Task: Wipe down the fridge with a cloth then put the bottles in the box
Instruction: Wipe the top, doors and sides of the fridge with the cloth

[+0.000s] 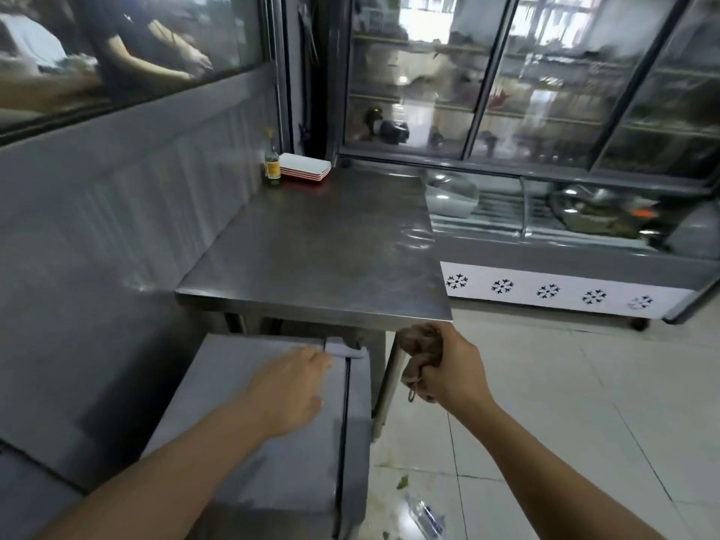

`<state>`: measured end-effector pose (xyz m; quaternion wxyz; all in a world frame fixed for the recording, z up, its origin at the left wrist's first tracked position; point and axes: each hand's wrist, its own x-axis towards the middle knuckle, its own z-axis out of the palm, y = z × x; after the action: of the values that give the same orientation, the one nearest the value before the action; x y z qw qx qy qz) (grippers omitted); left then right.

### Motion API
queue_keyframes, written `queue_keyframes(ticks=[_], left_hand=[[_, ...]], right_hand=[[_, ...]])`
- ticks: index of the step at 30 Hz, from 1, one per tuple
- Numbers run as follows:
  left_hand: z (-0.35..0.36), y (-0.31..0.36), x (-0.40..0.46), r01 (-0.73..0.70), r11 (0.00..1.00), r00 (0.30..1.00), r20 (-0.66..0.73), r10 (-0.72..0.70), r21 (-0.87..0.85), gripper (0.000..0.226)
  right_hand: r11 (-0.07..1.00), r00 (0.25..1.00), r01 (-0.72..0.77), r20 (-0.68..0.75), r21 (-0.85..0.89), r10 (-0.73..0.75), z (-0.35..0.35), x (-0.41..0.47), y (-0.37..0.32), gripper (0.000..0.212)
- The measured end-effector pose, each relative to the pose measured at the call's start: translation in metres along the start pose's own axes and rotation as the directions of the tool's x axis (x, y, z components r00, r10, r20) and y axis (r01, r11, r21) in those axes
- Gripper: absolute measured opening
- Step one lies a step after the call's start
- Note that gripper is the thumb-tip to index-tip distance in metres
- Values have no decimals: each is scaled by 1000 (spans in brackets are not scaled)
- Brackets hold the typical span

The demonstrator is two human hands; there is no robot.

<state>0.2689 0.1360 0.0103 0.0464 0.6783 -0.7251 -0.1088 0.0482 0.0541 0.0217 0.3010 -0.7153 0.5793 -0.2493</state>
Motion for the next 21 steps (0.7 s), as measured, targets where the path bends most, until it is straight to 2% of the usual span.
queue_keyframes(ticks=[3,8,11,13,15,17,19,21], left_hand=[[-2,6,33,69,997,997,-23,-70,-16,52],[0,12,75,153,988,986,-56,-154,-22,48],[1,8,93,169,985,985,-42,-168,32,56],[2,5,101,192,980,980,-55,-189,53,57],[4,1,105,213,975,976,-64,-210,60,58],[7,-3,106,239,969,971,-43,-237,55,58],[9,-6,102,263,964,965,-23,-262,50,58],[8,-8,97,272,960,962,-19,-271,61,59]], right_hand=[[998,998,61,5,26,-61,-5,49,6,55],[978,978,207,11,36,-207,-1,133,3,62],[940,936,341,-92,-21,-341,7,172,-4,62],[918,914,386,-99,-92,-394,16,193,-3,62],[905,928,373,76,-203,-365,29,212,3,70],[870,927,336,292,-361,-237,37,220,12,80],[839,910,342,374,-424,-182,41,218,19,83],[814,888,391,407,-430,-212,42,208,22,80]])
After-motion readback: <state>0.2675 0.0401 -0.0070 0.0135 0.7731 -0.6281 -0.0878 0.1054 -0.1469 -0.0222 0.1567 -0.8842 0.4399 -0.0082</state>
